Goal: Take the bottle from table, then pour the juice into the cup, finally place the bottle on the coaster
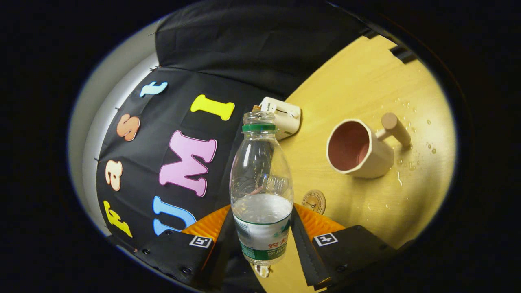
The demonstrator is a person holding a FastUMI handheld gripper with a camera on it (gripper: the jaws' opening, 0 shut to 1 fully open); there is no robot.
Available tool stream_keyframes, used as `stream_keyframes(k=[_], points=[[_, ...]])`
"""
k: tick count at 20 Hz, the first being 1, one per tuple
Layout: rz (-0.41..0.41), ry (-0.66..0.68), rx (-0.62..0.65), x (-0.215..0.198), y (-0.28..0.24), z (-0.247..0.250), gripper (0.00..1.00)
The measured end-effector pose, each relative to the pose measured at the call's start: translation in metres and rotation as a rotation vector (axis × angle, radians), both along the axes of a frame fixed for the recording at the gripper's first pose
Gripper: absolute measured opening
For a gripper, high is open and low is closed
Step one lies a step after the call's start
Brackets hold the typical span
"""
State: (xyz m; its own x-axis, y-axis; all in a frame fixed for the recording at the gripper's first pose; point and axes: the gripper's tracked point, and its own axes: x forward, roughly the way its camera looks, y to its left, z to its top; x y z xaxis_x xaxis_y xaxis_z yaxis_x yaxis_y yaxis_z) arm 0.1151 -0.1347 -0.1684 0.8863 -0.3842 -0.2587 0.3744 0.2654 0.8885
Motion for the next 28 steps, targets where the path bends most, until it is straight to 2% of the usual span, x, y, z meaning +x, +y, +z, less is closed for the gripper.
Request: stream_keyframes(k=[4, 11, 15, 19, 23, 28], points=[[-0.013, 0.066, -0.281, 0.009, -0.003, 0.024, 0.75], [0.056, 0.215, -0.795, 0.048, 0.018, 0.054, 0.75], [0.090, 0.279, -1.011, 0.078, 0.032, 0.051, 0.75], [0.101, 0.379, -1.211, 0.100, 0.039, 0.025, 0.76], [0.046, 0.429, -1.307, 0.111, 0.031, 0.006, 0.75], [0.073, 0.475, -1.221, 0.130, 0.023, -0.037, 0.76]])
